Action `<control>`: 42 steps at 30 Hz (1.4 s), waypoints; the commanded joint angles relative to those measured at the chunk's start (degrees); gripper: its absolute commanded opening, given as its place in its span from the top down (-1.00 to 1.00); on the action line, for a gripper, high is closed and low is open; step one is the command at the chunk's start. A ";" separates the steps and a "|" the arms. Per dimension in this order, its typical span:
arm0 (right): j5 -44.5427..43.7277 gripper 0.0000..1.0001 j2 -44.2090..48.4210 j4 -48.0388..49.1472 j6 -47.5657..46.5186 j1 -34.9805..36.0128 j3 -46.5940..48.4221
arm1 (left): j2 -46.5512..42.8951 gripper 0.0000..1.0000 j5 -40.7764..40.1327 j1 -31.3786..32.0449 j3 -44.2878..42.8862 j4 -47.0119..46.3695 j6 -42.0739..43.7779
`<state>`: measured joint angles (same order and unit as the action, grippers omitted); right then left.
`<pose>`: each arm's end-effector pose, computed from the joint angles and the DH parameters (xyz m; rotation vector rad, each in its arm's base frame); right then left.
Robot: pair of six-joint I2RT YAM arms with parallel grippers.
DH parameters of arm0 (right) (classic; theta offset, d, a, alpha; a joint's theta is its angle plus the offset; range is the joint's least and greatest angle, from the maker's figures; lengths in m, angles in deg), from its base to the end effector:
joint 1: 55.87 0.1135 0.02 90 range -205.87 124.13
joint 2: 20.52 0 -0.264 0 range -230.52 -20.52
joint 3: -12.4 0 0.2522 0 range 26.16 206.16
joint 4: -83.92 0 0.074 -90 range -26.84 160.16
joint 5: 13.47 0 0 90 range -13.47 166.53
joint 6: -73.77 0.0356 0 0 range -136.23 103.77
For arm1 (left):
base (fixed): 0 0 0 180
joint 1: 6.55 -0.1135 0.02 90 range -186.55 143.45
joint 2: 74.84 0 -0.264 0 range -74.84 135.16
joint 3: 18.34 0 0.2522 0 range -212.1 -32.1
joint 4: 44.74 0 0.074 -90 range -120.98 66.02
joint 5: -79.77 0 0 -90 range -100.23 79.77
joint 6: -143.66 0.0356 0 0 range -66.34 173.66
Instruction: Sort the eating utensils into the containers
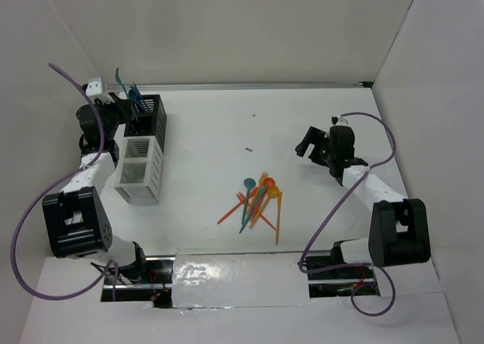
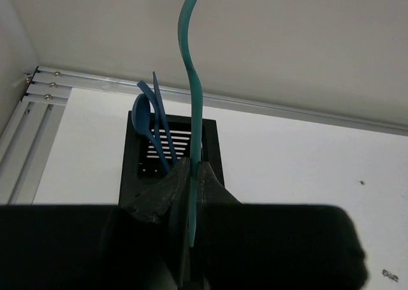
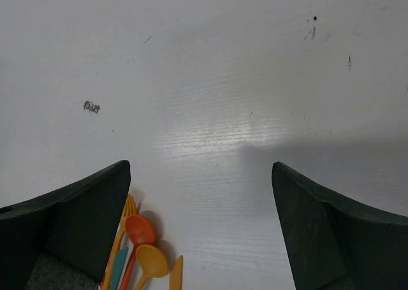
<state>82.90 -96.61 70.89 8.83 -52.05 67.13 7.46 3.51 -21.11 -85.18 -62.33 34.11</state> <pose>0.2808 0.0227 0.2161 0.3412 2.1691 0.4069 0.3275 0.0763 0.3119 -0.2655 1.5170 -0.2530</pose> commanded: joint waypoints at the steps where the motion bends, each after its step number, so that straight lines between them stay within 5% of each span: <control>1: -0.66 -0.95 -0.89 3.84 0.16 -0.56 3.14 | 3.12 0.79 2.26 -0.20 0.69 -13.37 3.90; 7: -1.18 -0.95 -0.99 3.84 0.34 -0.56 3.15 | 6.12 0.77 3.31 -1.60 3.32 -17.95 3.03; 15: -0.48 -0.95 -0.37 4.37 0.69 -0.56 3.15 | 5.50 0.49 4.10 -2.04 6.85 -19.62 4.34; 19: -0.48 -0.96 0.86 3.84 0.60 -0.47 2.10 | 3.40 0.11 7.78 -2.66 7.90 -19.80 4.87; 22: -0.48 -0.96 3.32 3.84 0.43 -0.39 1.39 | -0.89 -0.37 7.89 -3.18 8.26 -18.57 4.35; 31: -0.48 -0.98 6.22 2.78 -0.01 -0.65 0.87 | -17.51 -0.63 12.44 -3.72 2.38 -1.81 7.24; 38: -0.48 -0.98 8.07 3.23 2.63 -0.74 -0.45 | -17.36 -0.63 26.32 9.83 -12.38 24.47 17.27; 42: -1.97 -0.98 8.06 -2.04 1.84 -0.83 1.30 | -12.17 -0.55 21.37 26.31 -15.21 36.17 13.50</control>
<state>82.57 -90.17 70.80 10.58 -52.29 66.92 -8.19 24.71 -0.92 -100.27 -40.11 47.73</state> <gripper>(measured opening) 0.989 0.785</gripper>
